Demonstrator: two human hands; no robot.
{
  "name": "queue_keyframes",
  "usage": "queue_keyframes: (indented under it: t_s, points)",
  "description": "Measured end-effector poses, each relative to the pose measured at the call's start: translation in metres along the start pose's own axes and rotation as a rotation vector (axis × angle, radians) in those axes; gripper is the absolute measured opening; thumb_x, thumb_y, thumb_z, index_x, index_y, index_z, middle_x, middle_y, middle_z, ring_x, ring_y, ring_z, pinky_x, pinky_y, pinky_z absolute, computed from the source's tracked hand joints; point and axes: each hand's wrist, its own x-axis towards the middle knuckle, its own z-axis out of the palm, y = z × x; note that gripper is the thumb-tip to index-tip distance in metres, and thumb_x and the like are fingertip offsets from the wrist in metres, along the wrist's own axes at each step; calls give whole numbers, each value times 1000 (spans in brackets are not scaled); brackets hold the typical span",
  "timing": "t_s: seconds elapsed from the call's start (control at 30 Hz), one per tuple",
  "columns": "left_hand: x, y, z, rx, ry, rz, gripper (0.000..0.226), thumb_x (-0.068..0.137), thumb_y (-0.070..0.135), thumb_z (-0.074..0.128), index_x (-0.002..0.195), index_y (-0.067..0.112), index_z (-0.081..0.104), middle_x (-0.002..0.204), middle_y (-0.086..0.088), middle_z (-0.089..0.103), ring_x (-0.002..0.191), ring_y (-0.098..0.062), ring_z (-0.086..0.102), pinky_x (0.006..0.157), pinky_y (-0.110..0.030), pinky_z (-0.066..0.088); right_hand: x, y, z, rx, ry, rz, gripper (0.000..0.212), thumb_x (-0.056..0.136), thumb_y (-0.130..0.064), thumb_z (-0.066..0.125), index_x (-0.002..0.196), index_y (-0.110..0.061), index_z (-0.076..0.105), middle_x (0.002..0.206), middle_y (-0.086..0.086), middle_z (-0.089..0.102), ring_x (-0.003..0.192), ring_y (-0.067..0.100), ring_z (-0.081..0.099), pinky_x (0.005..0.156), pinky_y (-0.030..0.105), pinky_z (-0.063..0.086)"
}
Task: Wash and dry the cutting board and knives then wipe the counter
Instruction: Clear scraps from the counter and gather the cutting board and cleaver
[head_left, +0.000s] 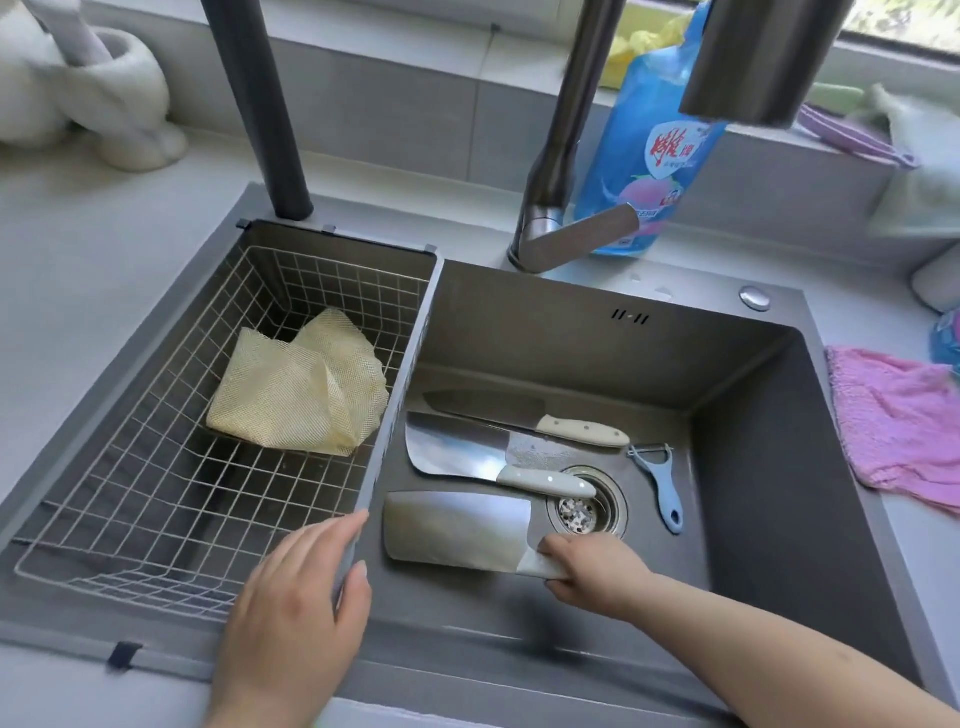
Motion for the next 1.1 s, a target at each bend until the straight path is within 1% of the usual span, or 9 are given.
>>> queue_keyframes:
  t_s: [0.13,0.37,0.47,0.57,0.63,0.83,0.9,0.97,1.1]
  points:
    - [0,2,1,0,7,-1,46,73,28,37,103,7,65,88,-3,70,88,-11,46,70,-29,51,3,5,1,-13,-79,39,36,91,-25,45,124,-10,44,123,10,56,110,29,54,83,32,41]
    - [-1,1,1,11,52,23,40,73,28,39,107,16,56,84,1,68,87,-12,45,61,-35,53,23,-4,12,-95,-275,68,35,91,-14,47,124,-4,43,127,14,54,115,31,53,87,34,43]
    - [0,0,0,7,43,26,38,73,29,38,107,20,50,85,3,69,90,-11,46,64,-29,53,28,-2,13,-73,-228,64,35,90,-12,47,124,-4,45,128,15,49,118,29,48,89,33,40]
    - [-1,-2,3,-9,34,13,38,73,29,38,108,22,48,87,2,69,91,-11,46,84,-28,36,33,3,14,-75,-174,27,39,89,-14,48,128,-8,47,129,12,43,121,25,41,93,32,35]
    - [-1,-3,4,-18,34,12,38,73,29,38,108,22,48,88,1,69,92,-11,47,86,-30,31,35,5,15,-81,-175,23,41,88,-14,49,128,-8,47,129,12,43,121,25,40,95,32,34]
    - [-1,-3,5,-35,63,30,38,72,28,38,108,21,49,90,1,69,92,-11,47,82,-26,38,34,2,16,-31,-151,71,36,88,-13,45,124,-7,47,129,11,46,121,23,42,95,29,35]
    - [0,-1,1,-37,79,37,39,73,28,38,110,21,49,102,2,65,96,-10,46,71,-24,50,30,-1,10,7,-130,121,37,89,-17,45,125,-8,45,131,11,45,122,22,43,95,28,36]
    - [-2,2,-2,-83,104,37,39,74,28,39,111,21,49,115,5,51,98,-9,46,70,-26,48,24,-3,0,78,-124,182,40,90,-22,48,129,-11,42,133,8,46,123,23,44,95,28,38]
    - [-3,3,-7,-194,120,35,36,77,26,40,113,24,47,115,7,53,101,-6,47,80,-18,47,7,-11,-32,253,-86,252,31,89,-26,52,118,-17,52,122,3,57,105,18,54,77,22,40]
